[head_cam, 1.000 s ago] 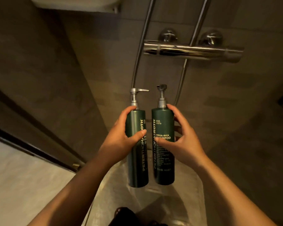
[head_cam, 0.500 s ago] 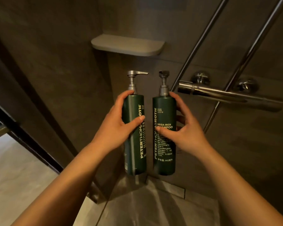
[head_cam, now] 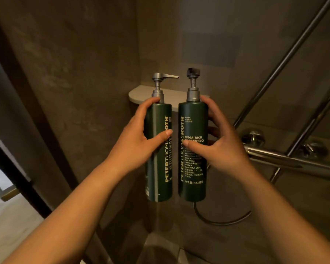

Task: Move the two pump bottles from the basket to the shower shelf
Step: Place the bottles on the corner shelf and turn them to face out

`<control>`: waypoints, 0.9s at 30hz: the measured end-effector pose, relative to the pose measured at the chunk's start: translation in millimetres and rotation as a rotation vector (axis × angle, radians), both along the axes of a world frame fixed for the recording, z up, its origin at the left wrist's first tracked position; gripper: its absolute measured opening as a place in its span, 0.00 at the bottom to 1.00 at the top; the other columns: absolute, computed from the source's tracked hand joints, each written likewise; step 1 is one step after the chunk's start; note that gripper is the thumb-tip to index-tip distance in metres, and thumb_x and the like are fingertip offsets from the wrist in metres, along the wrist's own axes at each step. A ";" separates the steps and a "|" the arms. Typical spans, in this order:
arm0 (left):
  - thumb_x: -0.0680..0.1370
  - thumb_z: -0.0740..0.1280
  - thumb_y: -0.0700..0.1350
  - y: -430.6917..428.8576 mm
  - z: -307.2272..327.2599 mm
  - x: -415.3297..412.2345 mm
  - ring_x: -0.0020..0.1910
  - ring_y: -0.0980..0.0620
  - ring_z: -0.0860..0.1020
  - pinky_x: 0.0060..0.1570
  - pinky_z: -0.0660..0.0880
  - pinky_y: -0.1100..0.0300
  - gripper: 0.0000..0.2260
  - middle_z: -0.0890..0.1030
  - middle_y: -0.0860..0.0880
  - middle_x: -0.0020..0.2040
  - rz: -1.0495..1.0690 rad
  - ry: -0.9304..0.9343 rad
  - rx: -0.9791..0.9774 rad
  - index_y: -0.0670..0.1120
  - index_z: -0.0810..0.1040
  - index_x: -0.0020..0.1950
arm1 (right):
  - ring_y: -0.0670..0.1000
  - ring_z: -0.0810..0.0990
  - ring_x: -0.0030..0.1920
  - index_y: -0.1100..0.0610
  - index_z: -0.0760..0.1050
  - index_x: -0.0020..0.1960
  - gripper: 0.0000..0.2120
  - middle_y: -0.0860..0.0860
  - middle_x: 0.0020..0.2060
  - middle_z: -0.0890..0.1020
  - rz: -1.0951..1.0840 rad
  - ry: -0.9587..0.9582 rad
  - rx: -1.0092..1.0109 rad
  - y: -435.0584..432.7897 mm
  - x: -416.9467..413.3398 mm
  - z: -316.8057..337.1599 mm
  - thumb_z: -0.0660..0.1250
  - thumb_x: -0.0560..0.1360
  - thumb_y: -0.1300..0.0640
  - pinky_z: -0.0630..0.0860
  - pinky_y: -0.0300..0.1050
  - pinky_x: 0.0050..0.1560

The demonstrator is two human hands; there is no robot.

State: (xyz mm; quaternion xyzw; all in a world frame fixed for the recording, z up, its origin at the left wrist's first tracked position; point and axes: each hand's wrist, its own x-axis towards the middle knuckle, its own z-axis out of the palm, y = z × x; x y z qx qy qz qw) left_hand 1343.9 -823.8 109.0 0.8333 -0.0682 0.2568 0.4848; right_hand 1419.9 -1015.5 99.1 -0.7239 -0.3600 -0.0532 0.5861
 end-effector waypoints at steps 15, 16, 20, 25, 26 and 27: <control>0.72 0.70 0.52 -9.2 60.2 58.5 0.52 0.65 0.77 0.44 0.78 0.67 0.31 0.71 0.63 0.62 0.177 -0.138 0.027 0.67 0.59 0.69 | 0.38 0.77 0.55 0.28 0.61 0.66 0.41 0.42 0.62 0.74 0.260 -0.092 0.060 -1.1 92.3 67.9 0.77 0.62 0.54 0.76 0.32 0.45; 0.71 0.70 0.53 -11.1 63.8 62.5 0.52 0.65 0.77 0.44 0.78 0.66 0.31 0.71 0.62 0.62 0.181 -0.144 0.023 0.68 0.59 0.68 | 0.38 0.77 0.55 0.28 0.61 0.66 0.41 0.42 0.61 0.74 0.278 -0.098 0.072 -1.9 98.3 71.6 0.77 0.63 0.54 0.76 0.31 0.45; 0.70 0.70 0.54 -18.0 79.4 73.3 0.52 0.66 0.76 0.43 0.77 0.69 0.31 0.71 0.64 0.61 0.212 -0.190 0.028 0.66 0.60 0.69 | 0.36 0.77 0.54 0.27 0.62 0.64 0.40 0.42 0.59 0.75 0.334 -0.143 0.128 -1.8 117.8 89.0 0.77 0.64 0.56 0.75 0.30 0.45; 0.71 0.70 0.52 -20.3 97.5 80.4 0.50 0.63 0.78 0.43 0.79 0.65 0.30 0.73 0.62 0.59 0.271 -0.240 0.033 0.68 0.60 0.67 | 0.40 0.78 0.55 0.30 0.62 0.67 0.42 0.43 0.60 0.75 0.374 -0.159 0.187 3.9 135.6 109.4 0.77 0.62 0.56 0.78 0.36 0.47; 0.71 0.70 0.52 -19.7 100.5 81.8 0.50 0.63 0.78 0.43 0.79 0.64 0.30 0.72 0.62 0.59 0.279 -0.244 0.038 0.68 0.60 0.67 | 0.40 0.78 0.55 0.30 0.62 0.67 0.42 0.42 0.60 0.75 0.377 -0.162 0.195 5.9 138.3 112.6 0.77 0.62 0.56 0.78 0.36 0.47; 0.72 0.70 0.52 -18.7 103.6 83.5 0.50 0.63 0.78 0.43 0.79 0.65 0.30 0.72 0.63 0.59 0.288 -0.246 0.045 0.68 0.60 0.67 | 0.40 0.78 0.55 0.30 0.62 0.67 0.42 0.43 0.60 0.74 0.385 -0.164 0.201 8.1 140.6 115.3 0.77 0.62 0.56 0.79 0.37 0.47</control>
